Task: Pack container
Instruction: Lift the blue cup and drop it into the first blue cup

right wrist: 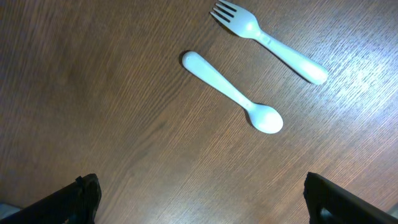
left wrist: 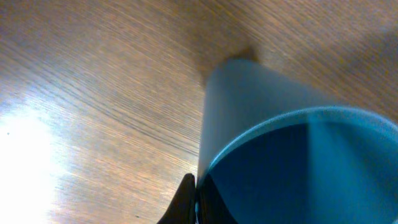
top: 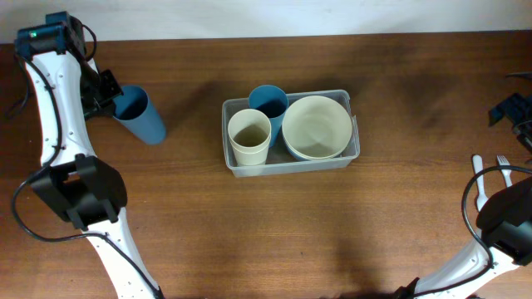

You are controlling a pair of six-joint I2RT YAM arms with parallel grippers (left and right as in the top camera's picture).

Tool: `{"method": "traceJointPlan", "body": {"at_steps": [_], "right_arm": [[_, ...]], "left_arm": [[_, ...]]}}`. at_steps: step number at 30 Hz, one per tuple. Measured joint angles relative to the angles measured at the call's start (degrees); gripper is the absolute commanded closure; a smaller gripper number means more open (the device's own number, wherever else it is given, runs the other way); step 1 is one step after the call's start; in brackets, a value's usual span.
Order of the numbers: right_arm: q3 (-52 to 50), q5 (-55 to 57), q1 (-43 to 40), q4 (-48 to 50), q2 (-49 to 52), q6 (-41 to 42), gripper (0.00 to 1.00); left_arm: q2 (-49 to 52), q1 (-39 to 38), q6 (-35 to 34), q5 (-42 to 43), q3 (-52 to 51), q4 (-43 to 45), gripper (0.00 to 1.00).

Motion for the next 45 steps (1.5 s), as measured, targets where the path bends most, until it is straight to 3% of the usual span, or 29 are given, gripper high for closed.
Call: {"method": "traceJointPlan", "body": {"at_steps": [6,14,20,25,30,35,45], "right_arm": [[0.00,0.00,0.00,0.00,0.00,-0.04,0.01],[0.00,0.00,0.00,0.00,0.00,0.00,0.01],[0.00,0.00,0.00,0.00,0.00,-0.04,0.01],[0.00,0.00,0.00,-0.02,0.00,-0.04,0.01],[0.00,0.00,0.00,-0.02,0.00,-0.04,0.01],[0.00,0.00,0.00,0.00,0.00,0.00,0.01],[0.00,0.00,0.00,0.00,0.00,-0.02,0.01]], "left_arm": [[0.07,0.02,0.57,0.90,1.49,-0.33,0.98],[-0.46,-0.39,1.49,6.16,19.71,-1.90,0.99],[-7.19,-7.61,7.02,13.86,25.16,-1.88,0.98],[-14.47,-19.58,12.96,17.29,25.53,-1.90,0.98],[-19.45,-25.90,15.15,18.47,26.21,-1.95,0.98],[-20.41,-28.85,15.98,18.75,24.87,-1.90,0.98],[-19.82,-30.12,17.18,17.27,9.07,1.25,0.99]]}}
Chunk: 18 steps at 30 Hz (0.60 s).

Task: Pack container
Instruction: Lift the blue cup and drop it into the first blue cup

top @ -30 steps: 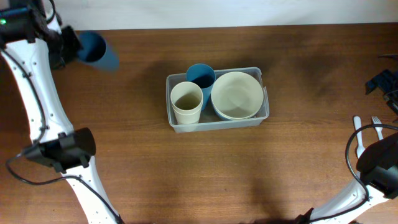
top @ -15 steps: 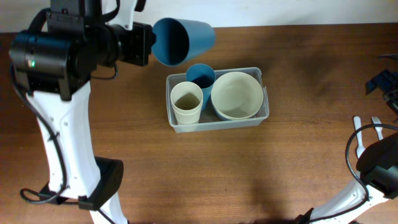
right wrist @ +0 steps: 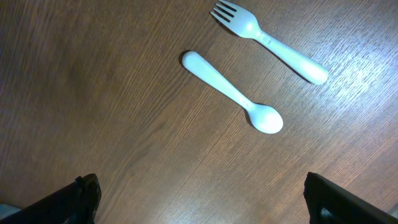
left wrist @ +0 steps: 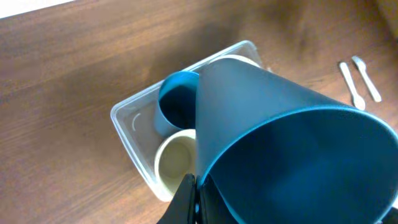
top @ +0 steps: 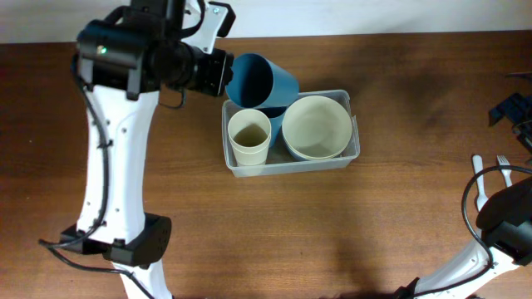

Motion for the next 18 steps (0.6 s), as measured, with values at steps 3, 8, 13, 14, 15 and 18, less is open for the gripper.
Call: {"method": "traceJointPlan", "body": {"at_steps": [3,8,13,14,15,18], "right_arm": [[0.00,0.00,0.00,0.00,0.00,0.00,0.01],[0.00,0.00,0.00,0.00,0.00,-0.02,0.01],[0.00,0.00,0.00,0.00,0.00,0.00,0.01],[0.00,0.00,0.00,0.00,0.00,-0.02,0.01],[0.00,0.00,0.00,-0.02,0.00,0.00,0.01],[0.00,0.00,0.00,-0.02,0.00,0.00,0.01]], "left_arm": [[0.07,0.00,0.55,-1.86,-2.25,2.32,0.98],[0.07,0.00,1.64,-3.96,-5.70,6.58,0.99],[0.24,0.00,2.08,-4.87,-8.76,6.71,0.99],[0.46,0.00,2.12,-4.90,-8.79,6.58,0.98],[0.61,0.00,2.25,-4.92,-8.79,6.49,0.98],[1.01,0.00,2.27,-5.29,-8.79,6.32,0.95]]}}
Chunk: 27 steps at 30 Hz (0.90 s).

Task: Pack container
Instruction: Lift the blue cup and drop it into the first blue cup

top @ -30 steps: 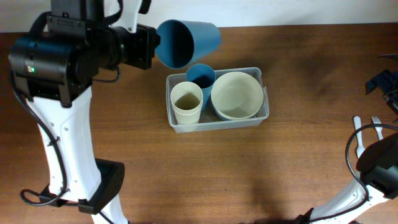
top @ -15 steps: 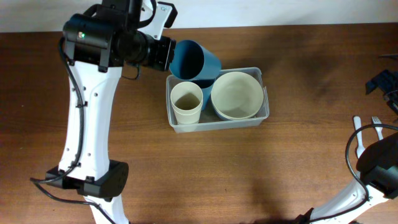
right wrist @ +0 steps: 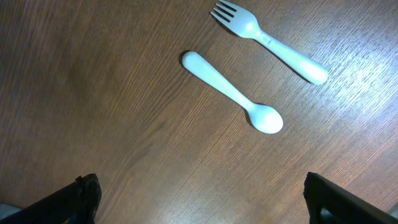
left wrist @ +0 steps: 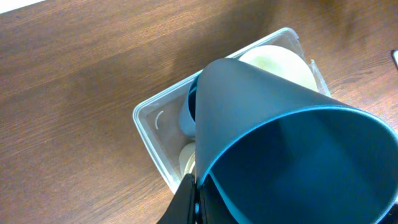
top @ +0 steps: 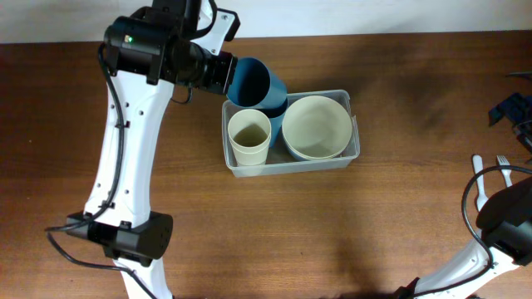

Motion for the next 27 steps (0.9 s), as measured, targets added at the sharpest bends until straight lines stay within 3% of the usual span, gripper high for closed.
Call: {"method": "traceJointPlan", "body": {"at_steps": [4,6,9,11,20,22,24,27], "right_arm": [[0.00,0.00,0.00,0.02,0.00,0.02,0.01],[0.00,0.00,0.00,0.02,0.00,0.00,0.01],[0.00,0.00,0.00,0.02,0.00,-0.02,0.01],[0.00,0.00,0.00,0.02,0.00,-0.02,0.01],[0.00,0.00,0.00,0.02,0.00,0.02,0.01],[0.00,0.00,0.00,0.02,0.00,-0.02,0.01],[0.00,0.00,0.00,0.02,0.00,0.00,0.01],[0.00,0.00,0.00,0.02,0.00,-0.02,0.01]], "left_arm": [[0.07,0.00,0.02,-1.38,0.00,-0.44,0.93],[0.07,0.00,0.02,-1.95,0.00,-1.05,0.85],[0.07,0.00,0.17,-2.38,0.00,-1.27,0.82],[0.07,0.00,0.20,-2.54,0.00,-1.27,0.72],[0.07,0.00,0.22,-2.80,0.00,0.33,0.70],[0.07,0.13,0.22,-2.80,0.00,1.07,0.58],[0.07,0.59,0.44,-2.84,0.02,1.44,0.30],[0.09,2.32,-0.13,-4.63,0.92,1.51,0.05]]}}
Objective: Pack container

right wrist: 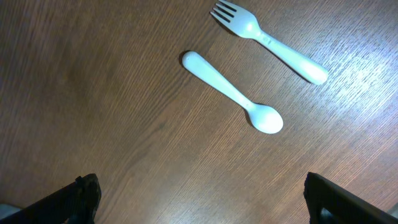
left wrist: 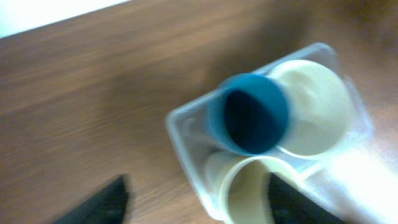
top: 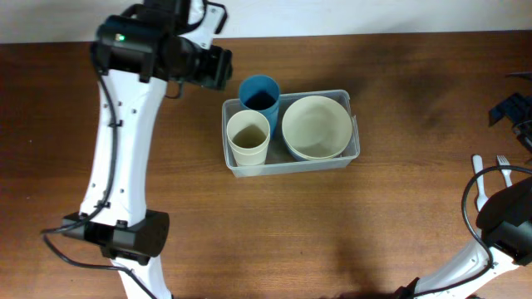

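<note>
A clear plastic container (top: 353, 148) sits mid-table. In it stand a blue cup (top: 259, 93) at the back left corner, a cream cup (top: 249, 137) in front of it and a cream bowl (top: 316, 126) on the right. The left wrist view shows the blue cup (left wrist: 249, 113) upright in the container (left wrist: 180, 127), the cream cup (left wrist: 245, 190) and the bowl (left wrist: 311, 106). My left gripper (left wrist: 199, 202) is open and empty, just left of and above the blue cup. My right gripper (right wrist: 199, 199) is open above bare wood, near a white spoon (right wrist: 233, 93) and a white fork (right wrist: 267, 40).
The spoon (top: 478, 178) and fork (top: 503, 162) lie at the table's far right edge, beside the right arm. The left arm (top: 125, 124) rises over the table's left half. The table's back edge meets a white wall.
My left gripper has let go of the blue cup, which now stands upright in the container's back left corner. The gripper is open and has drawn back to the left. The right arm is unmoved.
The blue cup lay tilted at the table's far left with my left gripper shut on it. Then the cup was held above the container's back left corner, then lower over it. Now it stands in the container, released. The right gripper stayed open over the cutlery.
</note>
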You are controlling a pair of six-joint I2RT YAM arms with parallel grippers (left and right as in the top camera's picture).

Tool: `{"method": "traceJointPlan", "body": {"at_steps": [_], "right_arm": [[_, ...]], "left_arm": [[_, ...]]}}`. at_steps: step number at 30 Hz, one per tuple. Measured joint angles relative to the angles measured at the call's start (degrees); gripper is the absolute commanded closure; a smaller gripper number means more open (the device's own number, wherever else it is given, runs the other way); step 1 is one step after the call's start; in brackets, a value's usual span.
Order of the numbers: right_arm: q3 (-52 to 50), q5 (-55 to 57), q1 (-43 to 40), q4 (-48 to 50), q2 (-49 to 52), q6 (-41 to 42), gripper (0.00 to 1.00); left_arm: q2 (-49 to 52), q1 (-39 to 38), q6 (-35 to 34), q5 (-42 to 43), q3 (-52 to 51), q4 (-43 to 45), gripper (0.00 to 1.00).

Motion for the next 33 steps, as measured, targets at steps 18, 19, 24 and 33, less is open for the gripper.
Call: {"method": "traceJointPlan", "body": {"at_steps": [18,19,24,33], "right_arm": [[0.00,0.00,0.00,-0.52,0.00,0.00,0.01],[0.00,0.00,0.00,-0.52,0.00,0.02,0.01],[0.00,-0.26,0.00,2.03,0.00,0.02,0.01],[-0.02,-15.41,0.33,11.34,0.00,-2.71,0.43]], "left_arm": [[0.00,19.28,-3.45,-17.22,3.30,-0.22,0.00],[0.00,19.52,-3.45,-17.29,3.30,-0.20,0.00],[0.00,19.78,-3.45,-17.46,3.30,-0.20,0.00],[0.00,19.78,-3.58,-19.19,3.30,-0.24,0.00]]}}
